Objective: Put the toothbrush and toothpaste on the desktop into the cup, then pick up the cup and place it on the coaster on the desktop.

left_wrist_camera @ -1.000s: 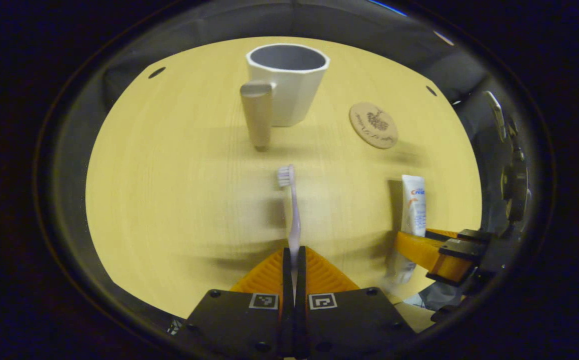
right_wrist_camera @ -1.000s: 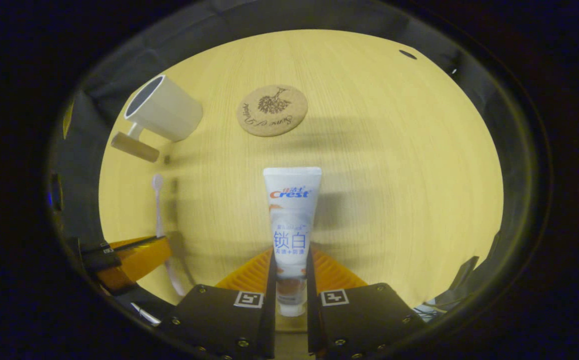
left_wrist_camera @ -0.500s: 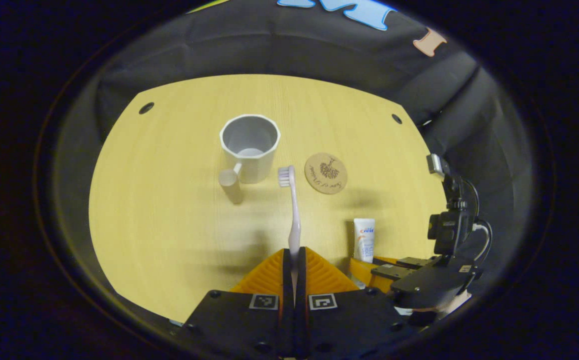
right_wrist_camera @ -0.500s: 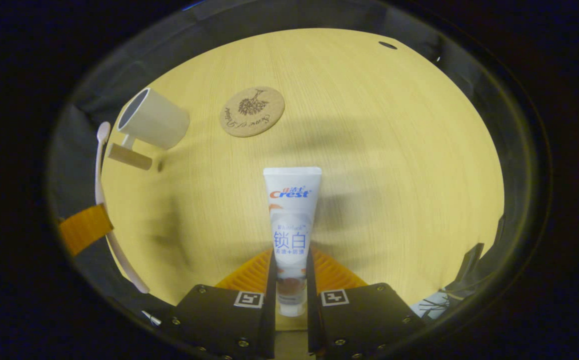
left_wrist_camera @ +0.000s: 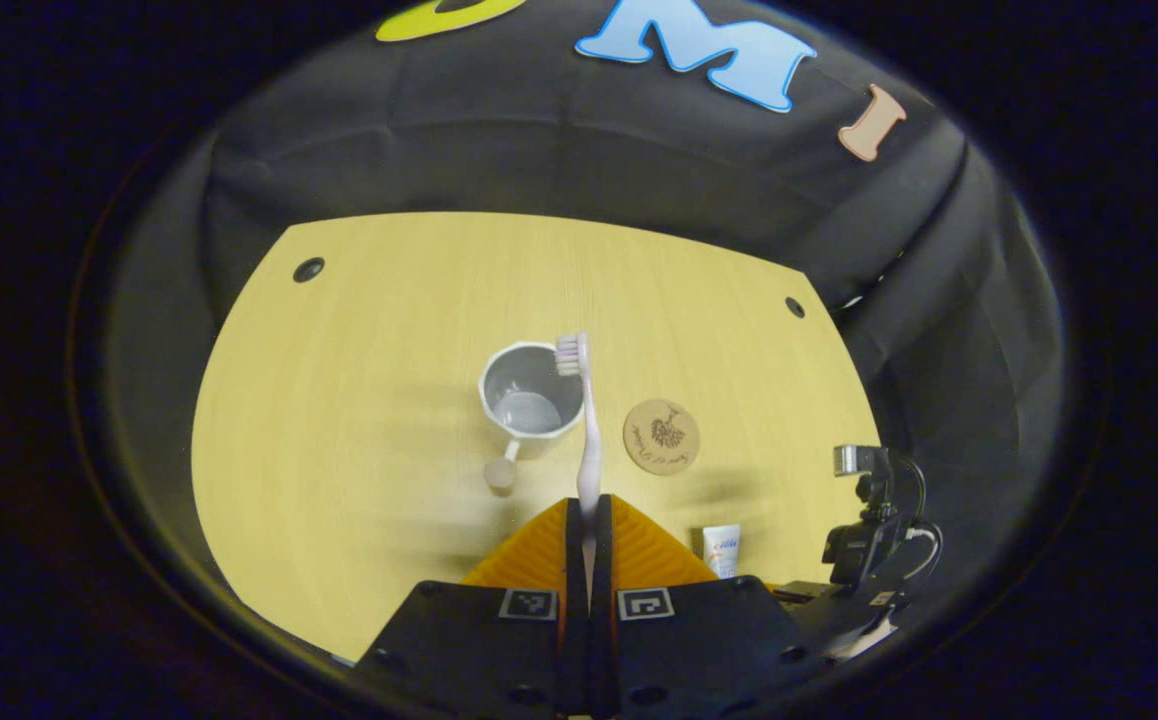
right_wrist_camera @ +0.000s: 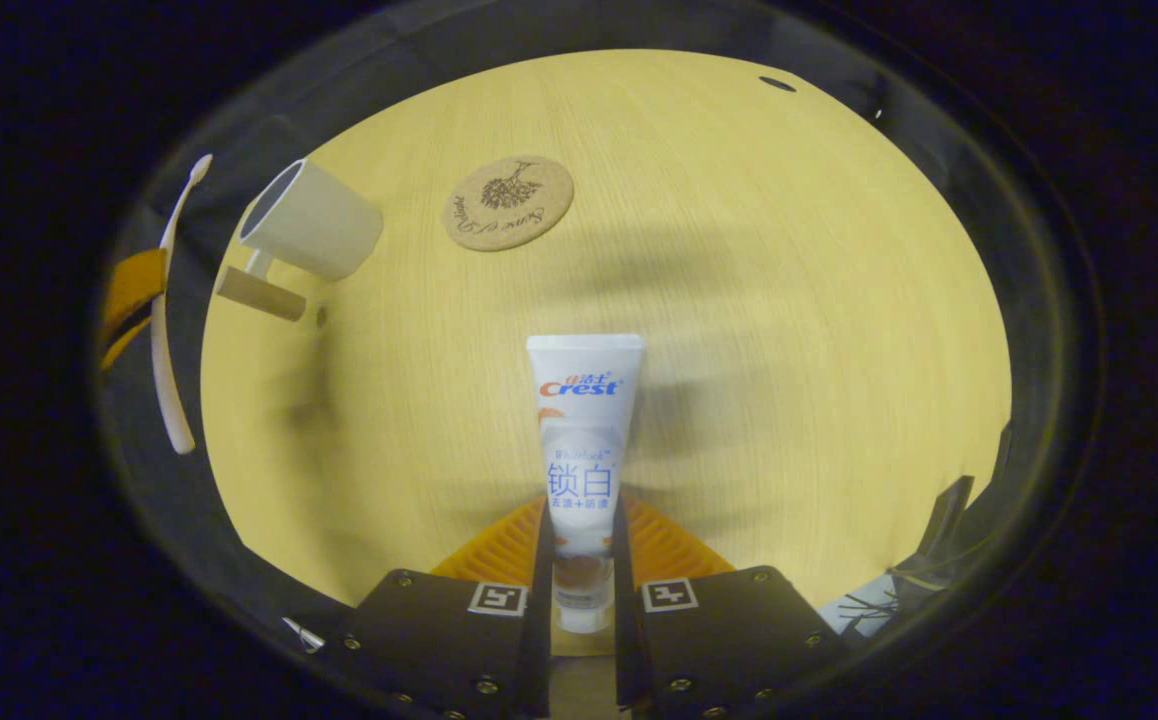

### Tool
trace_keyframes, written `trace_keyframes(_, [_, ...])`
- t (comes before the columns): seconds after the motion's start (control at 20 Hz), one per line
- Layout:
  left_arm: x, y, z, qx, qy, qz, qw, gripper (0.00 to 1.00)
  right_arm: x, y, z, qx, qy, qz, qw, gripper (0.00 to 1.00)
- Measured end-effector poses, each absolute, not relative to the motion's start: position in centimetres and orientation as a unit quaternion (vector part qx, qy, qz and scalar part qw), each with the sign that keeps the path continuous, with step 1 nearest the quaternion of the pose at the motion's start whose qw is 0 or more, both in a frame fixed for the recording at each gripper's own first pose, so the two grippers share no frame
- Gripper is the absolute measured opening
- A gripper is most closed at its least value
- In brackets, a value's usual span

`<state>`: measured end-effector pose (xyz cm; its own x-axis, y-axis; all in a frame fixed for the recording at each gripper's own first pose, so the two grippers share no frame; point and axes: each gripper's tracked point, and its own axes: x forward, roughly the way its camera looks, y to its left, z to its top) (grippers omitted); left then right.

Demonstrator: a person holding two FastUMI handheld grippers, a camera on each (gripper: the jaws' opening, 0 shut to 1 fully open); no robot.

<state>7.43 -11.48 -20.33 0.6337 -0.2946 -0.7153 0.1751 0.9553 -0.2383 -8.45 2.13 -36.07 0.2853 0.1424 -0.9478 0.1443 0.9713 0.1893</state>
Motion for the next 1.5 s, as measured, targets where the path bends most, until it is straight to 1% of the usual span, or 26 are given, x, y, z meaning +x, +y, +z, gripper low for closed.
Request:
trace_keyframes(0.45, [16.0,-10.7,-16.4,-0.053,0.353,-0.124,0.926,0.08,-10.5,3.1,-36.8,0.125,0.617,0.005,0.777,0.27])
trace_keyframes(0.65, [20.1,-11.1,-14.3,-0.043,0.308,-0.129,0.942,0.07,-11.4,4.1,-36.8,0.142,0.627,0.01,0.766,0.27])
trace_keyframes(0.8, [22.0,-11.8,-13.7,-0.025,0.281,-0.138,0.949,0.08,-12.1,4.5,-36.8,0.147,0.633,0.012,0.76,0.27])
trace_keyframes(0.85, [22.5,-12.0,-13.6,-0.027,0.277,-0.141,0.95,0.08,-12.0,4.6,-36.9,0.148,0.634,0.011,0.759,0.27])
trace_keyframes(0.9, [22.9,-12.3,-13.5,-0.032,0.272,-0.144,0.951,0.08,-12.0,4.6,-36.9,0.149,0.634,0.01,0.759,0.3])
trace_keyframes(0.95, [23.1,-12.3,-13.7,-0.038,0.268,-0.148,0.951,0.08,-12.0,4.6,-36.8,0.151,0.633,0.009,0.759,0.27])
trace_keyframes(1.1, [23.6,-11.3,-15.4,-0.038,0.269,-0.136,0.953,0.08,-11.8,4.3,-36.4,0.162,0.628,-0.003,0.761,0.27])
trace_keyframes(1.15, [23.5,-11.5,-15.7,-0.037,0.267,-0.143,0.952,0.08,-11.7,4.1,-36.3,0.165,0.626,-0.007,0.762,0.27])
trace_keyframes(1.2, [23.6,-12.1,-15.8,-0.036,0.267,-0.15,0.951,0.13,-11.7,3.8,-36.2,0.17,0.625,-0.011,0.762,0.27])
trace_keyframes(1.25, [23.6,-12.1,-16.3,-0.032,0.269,-0.149,0.951,0.08,-11.7,3.5,-36.0,0.175,0.624,-0.015,0.761,0.27])
trace_keyframes(1.35, [23.5,-12.3,-17.3,-0.028,0.274,-0.151,0.949,0.08,-11.5,3.1,-35.7,0.184,0.621,-0.022,0.762,0.27])
trace_keyframes(1.4, [23.0,-12.3,-17.8,-0.029,0.275,-0.151,0.949,0.11,-11.4,2.8,-35.4,0.189,0.618,-0.026,0.762,0.27])
trace_keyframes(1.45, [22.6,-12.2,-18.4,-0.029,0.276,-0.149,0.949,0.16,-11.2,2.6,-35.1,0.192,0.616,-0.028,0.763,0.27])
trace_keyframes(1.5, [22.2,-12.2,-18.8,-0.032,0.278,-0.152,0.948,0.11,-11.1,2.5,-35.0,0.196,0.613,-0.03,0.765,0.27])
